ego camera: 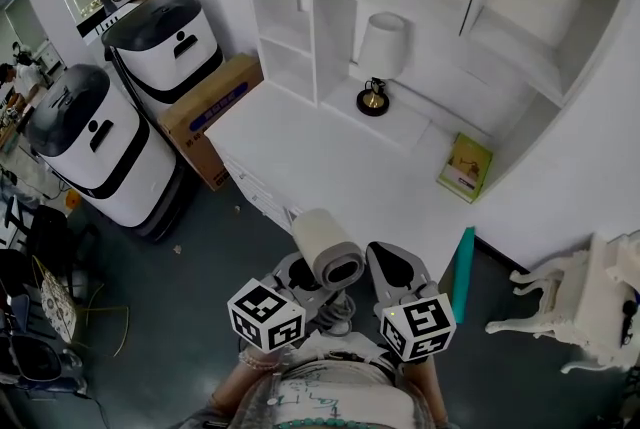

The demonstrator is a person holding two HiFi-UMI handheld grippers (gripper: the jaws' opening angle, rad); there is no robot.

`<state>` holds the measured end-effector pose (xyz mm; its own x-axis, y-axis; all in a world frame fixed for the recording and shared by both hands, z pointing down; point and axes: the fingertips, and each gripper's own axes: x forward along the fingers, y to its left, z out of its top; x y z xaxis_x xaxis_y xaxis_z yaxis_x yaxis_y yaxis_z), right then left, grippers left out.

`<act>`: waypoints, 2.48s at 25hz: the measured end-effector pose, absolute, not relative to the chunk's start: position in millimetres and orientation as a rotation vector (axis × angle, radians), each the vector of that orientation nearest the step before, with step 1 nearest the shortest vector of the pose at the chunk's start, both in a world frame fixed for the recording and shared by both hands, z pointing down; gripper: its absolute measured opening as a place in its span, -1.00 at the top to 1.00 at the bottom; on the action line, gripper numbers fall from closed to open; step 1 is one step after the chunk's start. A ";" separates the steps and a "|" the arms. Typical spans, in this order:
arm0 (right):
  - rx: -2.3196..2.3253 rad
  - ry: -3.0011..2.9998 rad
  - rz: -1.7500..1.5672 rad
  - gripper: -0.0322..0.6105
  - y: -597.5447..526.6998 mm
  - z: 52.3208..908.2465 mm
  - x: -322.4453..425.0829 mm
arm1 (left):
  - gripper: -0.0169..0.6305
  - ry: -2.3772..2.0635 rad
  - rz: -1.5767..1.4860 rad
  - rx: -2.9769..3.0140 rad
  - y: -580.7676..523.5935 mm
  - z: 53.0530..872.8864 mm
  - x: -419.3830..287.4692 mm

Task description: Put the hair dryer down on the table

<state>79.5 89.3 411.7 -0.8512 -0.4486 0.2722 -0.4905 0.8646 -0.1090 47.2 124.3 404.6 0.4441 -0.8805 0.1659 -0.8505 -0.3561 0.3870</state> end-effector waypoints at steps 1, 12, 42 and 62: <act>0.713 -2.801 0.257 0.81 87.7 412.1 79.5 | 0.38 -1.462 -0.101 2.278 123.4 405.2 47.0; 0.703 -2.769 0.255 0.81 69.9 420.4 69.2 | 0.38 -1.474 -0.099 2.247 104.6 410.9 29.4; 0.855 -2.738 0.209 0.81 13.1 411.9 -51.1 | 0.38 -1.301 -0.077 2.344 40.9 413.0 -85.3; 1.064 -2.657 0.291 0.81 -5.0 425.9 -78.5 | 0.38 -1.108 0.021 2.402 17.3 428.7 -116.5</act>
